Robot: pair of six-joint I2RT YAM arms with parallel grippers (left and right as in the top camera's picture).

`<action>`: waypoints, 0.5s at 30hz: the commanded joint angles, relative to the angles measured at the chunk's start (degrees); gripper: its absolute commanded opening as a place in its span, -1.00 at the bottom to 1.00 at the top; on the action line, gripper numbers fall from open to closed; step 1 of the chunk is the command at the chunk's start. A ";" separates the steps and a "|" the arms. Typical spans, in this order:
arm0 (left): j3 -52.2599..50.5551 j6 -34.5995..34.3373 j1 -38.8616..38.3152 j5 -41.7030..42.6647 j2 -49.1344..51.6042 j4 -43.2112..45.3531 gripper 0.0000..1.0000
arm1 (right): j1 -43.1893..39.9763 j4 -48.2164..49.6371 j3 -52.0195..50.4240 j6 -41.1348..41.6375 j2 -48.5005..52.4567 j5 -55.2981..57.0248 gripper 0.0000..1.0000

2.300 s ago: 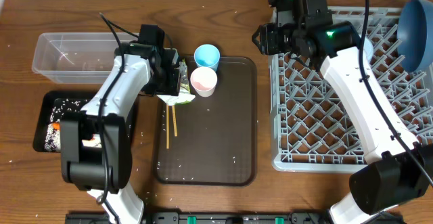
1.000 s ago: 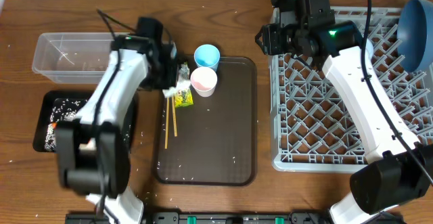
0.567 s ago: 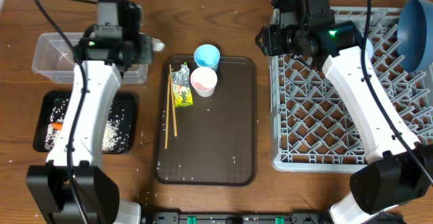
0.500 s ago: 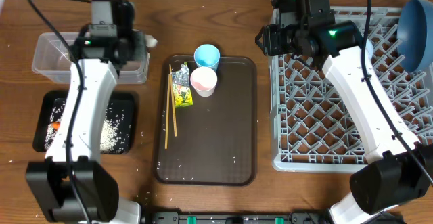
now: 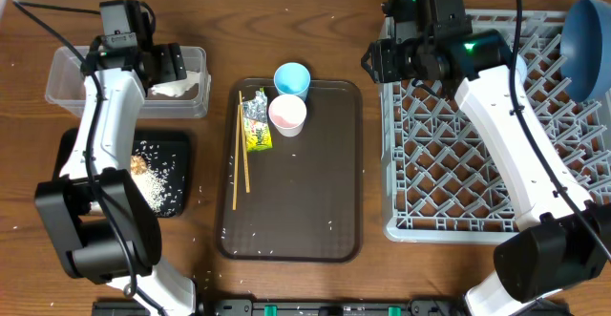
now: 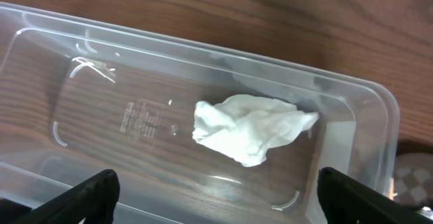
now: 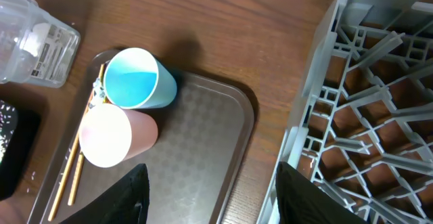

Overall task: Sort waste into correct bins and load items into the dishwasher rack
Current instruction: 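Move the left gripper back to the foil and yellow wrapper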

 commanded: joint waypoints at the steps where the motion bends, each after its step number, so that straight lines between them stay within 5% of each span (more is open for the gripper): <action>1: 0.52 -0.09 -1.11 5.11 -3.23 -0.57 0.87 | -0.39 -0.02 0.09 -0.90 0.26 0.20 0.07; 5: 0.52 -0.02 -4.33 13.11 -6.23 -4.50 0.87 | -0.39 0.00 0.09 -0.90 0.26 0.22 0.06; 15: -2.25 1.88 -12.96 12.57 -5.03 -16.48 0.82 | -0.39 -0.42 0.09 -0.90 0.26 0.22 0.07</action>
